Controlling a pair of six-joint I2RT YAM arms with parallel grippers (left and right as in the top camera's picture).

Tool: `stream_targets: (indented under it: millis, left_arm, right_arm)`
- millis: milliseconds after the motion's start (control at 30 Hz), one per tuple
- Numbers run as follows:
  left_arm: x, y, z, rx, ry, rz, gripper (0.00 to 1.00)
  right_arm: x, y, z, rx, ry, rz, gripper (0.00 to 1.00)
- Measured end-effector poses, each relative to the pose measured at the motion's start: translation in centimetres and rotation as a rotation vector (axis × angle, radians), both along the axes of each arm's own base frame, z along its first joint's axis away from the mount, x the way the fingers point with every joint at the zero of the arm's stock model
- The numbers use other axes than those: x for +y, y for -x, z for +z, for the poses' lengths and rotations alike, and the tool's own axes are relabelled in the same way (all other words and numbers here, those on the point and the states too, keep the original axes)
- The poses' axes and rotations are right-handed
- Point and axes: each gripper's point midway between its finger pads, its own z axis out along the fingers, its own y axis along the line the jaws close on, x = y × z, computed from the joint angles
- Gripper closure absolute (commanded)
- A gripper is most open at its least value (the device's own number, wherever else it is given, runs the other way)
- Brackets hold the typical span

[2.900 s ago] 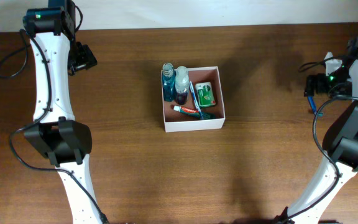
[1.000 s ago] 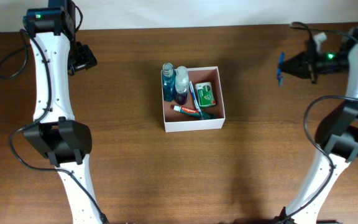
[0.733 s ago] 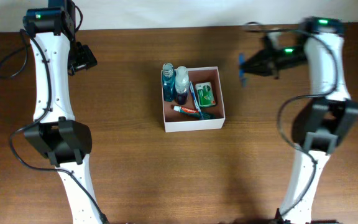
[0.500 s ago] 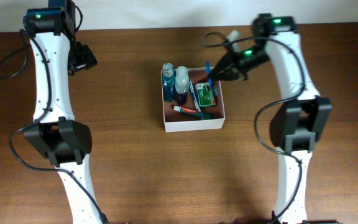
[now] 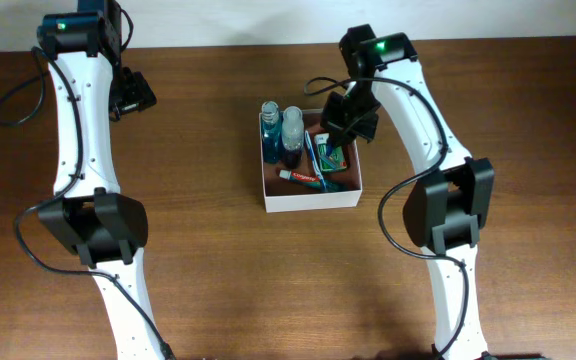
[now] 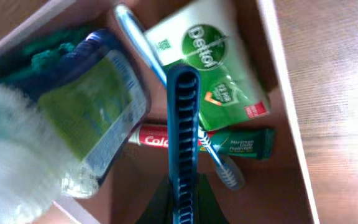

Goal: Pack container
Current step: 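Carry the razor left and lower it into the box, then open the right gripper and lift away from the box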

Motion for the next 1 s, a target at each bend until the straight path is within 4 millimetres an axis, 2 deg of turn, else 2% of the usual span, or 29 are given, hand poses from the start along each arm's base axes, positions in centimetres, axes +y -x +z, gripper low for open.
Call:
stream_targets:
  millis: [67, 100, 133, 200, 367, 533, 700, 833, 933, 1000]
  left_arm:
    - [0.0, 0.0, 0.0, 0.0, 0.0, 0.0, 0.01]
    - [0.0, 0.0, 0.0, 0.0, 0.0, 0.0, 0.01]
    - [0.0, 0.0, 0.0, 0.0, 0.0, 0.0, 0.01]
    - [0.0, 0.0, 0.0, 0.0, 0.0, 0.0, 0.01]
    - [0.0, 0.0, 0.0, 0.0, 0.0, 0.0, 0.01]
    - [0.0, 0.0, 0.0, 0.0, 0.0, 0.0, 0.01]
    - [0.0, 0.0, 0.0, 0.0, 0.0, 0.0, 0.01]
    - [0.0, 0.0, 0.0, 0.0, 0.0, 0.0, 0.01]
    - [0.0, 0.0, 0.0, 0.0, 0.0, 0.0, 0.01]
    - [0.0, 0.0, 0.0, 0.0, 0.0, 0.0, 0.01]
  right_arm:
    - [0.0, -0.1, -0.1, 0.016, 0.017, -0.065, 0.78]
    - [-0.1, -0.2, -0.1, 0.015, 0.022, -0.076, 0.68]
    - [-0.1, -0.3, -0.1, 0.016, 0.028, -0.092, 0.54]
    - [-0.4, -0.4, -0.2, 0.019, 0.043, -0.121, 0.37]
    - [-0.9, -0.6, -0.4, 0.012, 0.075, -0.139, 0.3]
    - [-1.2, -0.4, -0.3, 0.009, 0.08, -0.11, 0.29]
    - [-1.9, -0.1, 1.1, -0.002, 0.084, -0.072, 0.28]
    - [-3.7, -0.7, 4.9, -0.087, 0.081, -0.047, 0.23]
    - [-5.7, -0.3, 9.8, -0.193, 0.093, -0.018, 0.09]
    - [-6.8, 0.1, 13.5, -0.304, 0.102, 0.026, 0.03]
